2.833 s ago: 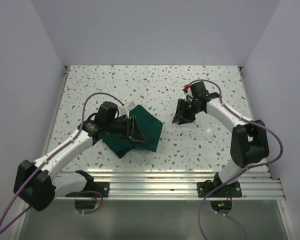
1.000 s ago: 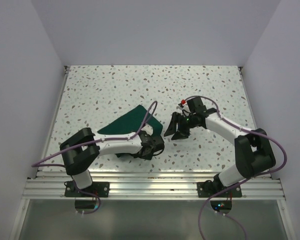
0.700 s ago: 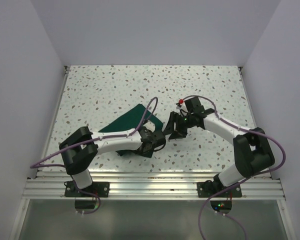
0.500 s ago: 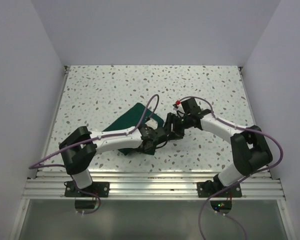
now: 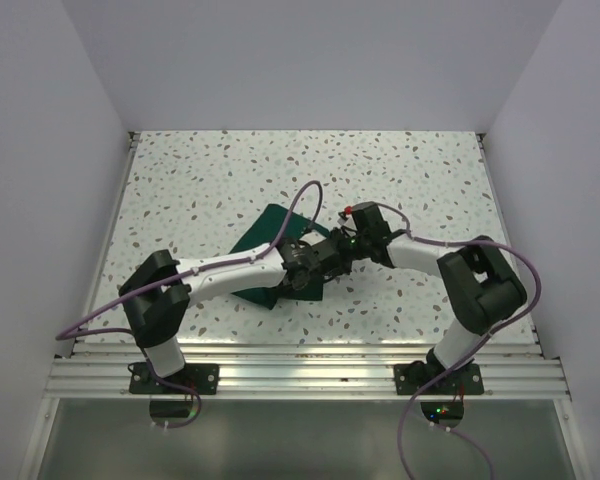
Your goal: Prepare the surgical pack
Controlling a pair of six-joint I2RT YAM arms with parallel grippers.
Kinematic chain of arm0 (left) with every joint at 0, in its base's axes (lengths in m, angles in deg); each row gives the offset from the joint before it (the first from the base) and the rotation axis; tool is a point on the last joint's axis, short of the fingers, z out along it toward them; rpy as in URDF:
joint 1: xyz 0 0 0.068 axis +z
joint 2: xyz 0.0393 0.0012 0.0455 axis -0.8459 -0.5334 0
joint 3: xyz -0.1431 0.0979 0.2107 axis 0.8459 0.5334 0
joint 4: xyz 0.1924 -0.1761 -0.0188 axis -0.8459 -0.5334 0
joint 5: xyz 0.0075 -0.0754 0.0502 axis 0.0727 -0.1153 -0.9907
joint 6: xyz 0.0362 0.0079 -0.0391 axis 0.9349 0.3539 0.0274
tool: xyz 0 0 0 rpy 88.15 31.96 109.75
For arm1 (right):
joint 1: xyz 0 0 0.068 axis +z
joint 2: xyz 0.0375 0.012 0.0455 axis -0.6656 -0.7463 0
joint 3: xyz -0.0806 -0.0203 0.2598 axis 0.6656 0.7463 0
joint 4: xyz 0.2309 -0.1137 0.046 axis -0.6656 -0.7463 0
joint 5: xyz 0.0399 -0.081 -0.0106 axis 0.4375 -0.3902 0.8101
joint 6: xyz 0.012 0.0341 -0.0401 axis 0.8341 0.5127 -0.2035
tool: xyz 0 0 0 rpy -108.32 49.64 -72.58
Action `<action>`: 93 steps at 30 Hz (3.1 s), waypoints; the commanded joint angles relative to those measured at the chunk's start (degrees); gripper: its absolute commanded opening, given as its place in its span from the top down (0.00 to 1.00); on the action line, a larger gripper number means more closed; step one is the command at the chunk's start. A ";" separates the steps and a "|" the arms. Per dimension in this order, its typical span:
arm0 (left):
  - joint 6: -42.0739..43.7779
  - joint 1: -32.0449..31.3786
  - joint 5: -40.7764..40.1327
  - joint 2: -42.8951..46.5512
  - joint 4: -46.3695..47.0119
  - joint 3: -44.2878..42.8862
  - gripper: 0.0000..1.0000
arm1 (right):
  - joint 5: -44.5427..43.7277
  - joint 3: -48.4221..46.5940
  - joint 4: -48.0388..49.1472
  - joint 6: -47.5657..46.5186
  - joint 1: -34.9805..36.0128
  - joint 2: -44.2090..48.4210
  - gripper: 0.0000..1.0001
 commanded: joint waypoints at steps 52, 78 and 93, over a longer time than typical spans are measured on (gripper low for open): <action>7.69 4.77 17.30 6.21 8.15 -5.36 1.00 | 1.23 -9.36 18.61 2.80 7.12 -12.44 0.89; 2.69 7.04 19.07 7.79 6.04 -6.23 0.37 | 6.59 -11.92 9.15 -2.81 1.85 -12.10 0.72; 0.40 10.30 8.96 -12.07 -10.66 -31.46 0.21 | 2.54 -12.10 -11.16 -14.59 -10.97 -5.07 0.51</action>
